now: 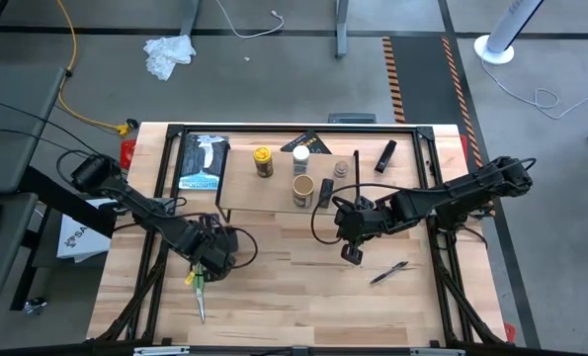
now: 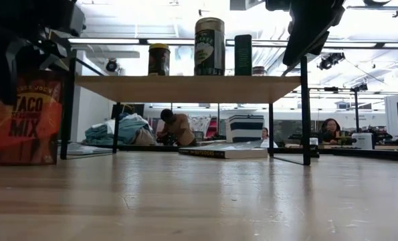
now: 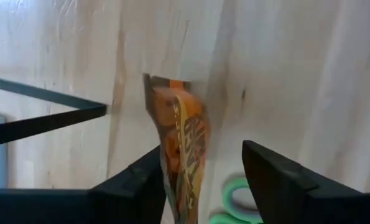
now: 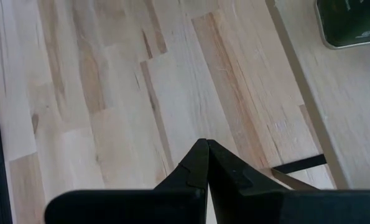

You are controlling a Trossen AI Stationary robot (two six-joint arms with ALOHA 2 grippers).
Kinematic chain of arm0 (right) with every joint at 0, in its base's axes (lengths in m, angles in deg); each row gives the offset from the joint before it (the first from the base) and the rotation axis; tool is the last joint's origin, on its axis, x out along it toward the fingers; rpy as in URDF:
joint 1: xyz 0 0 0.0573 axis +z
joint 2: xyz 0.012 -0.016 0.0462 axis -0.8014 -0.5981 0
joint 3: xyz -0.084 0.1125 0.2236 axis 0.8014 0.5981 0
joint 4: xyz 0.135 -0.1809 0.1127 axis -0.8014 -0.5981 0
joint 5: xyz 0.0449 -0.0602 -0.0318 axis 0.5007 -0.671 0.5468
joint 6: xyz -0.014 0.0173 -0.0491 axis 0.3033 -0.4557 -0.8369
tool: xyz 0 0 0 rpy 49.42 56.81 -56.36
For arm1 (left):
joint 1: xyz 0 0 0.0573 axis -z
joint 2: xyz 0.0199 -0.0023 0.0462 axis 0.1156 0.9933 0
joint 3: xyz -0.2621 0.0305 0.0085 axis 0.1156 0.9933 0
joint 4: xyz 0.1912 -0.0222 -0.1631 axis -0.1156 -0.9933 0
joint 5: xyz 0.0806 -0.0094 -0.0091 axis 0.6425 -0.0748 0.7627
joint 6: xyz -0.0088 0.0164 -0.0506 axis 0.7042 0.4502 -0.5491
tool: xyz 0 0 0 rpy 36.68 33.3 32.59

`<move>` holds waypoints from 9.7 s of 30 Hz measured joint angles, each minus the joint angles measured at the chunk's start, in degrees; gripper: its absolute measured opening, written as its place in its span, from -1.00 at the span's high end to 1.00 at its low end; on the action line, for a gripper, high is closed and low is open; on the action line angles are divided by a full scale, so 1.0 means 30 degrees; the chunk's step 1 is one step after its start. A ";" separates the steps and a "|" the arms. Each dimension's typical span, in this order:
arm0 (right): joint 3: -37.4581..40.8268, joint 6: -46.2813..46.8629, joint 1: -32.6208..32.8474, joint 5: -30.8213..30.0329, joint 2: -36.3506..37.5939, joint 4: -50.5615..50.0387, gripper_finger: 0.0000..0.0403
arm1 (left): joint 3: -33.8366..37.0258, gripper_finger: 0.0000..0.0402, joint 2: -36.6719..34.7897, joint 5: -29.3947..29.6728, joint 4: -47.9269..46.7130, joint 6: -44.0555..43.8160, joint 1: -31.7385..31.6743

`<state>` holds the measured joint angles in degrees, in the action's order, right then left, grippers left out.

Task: Shelf spices
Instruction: Remove the orange seasoning pack from the shelf, then remove the brown seasoning bottle from the shelf, then remove the yellow seasoning bottle from the shelf

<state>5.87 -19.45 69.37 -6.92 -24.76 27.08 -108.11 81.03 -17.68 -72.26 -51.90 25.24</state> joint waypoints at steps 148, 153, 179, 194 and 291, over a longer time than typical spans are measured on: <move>0.5654 0.8965 0.3876 0.0416 0.0051 -0.1291 -0.08 | -0.8575 -0.33 -0.3905 0.2998 -0.0093 0.8184 -1.0622; 0.5654 0.8022 0.3615 0.0781 0.0051 -0.1520 -0.61 | -0.8575 -0.33 -0.3905 0.3009 -0.0101 0.8184 -1.0615; -0.2243 0.6068 0.1795 -0.4864 0.3971 -0.8998 -0.81 | -1.1380 -0.33 -0.2560 0.2531 0.0941 1.4964 -1.1983; -0.2696 0.4991 0.1464 -0.4959 0.3963 -0.8597 -0.81 | -1.1395 -0.33 -0.0532 -0.2899 0.0720 1.7441 -1.6639; -0.2674 0.4977 0.1468 -0.5628 0.3920 -0.6477 -0.81 | -0.2091 -0.45 0.2684 -0.1501 0.3870 0.3347 0.1434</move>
<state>-2.15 -4.52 73.77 -23.81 -13.00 7.65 -114.39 89.08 -22.19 -60.65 -41.86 29.54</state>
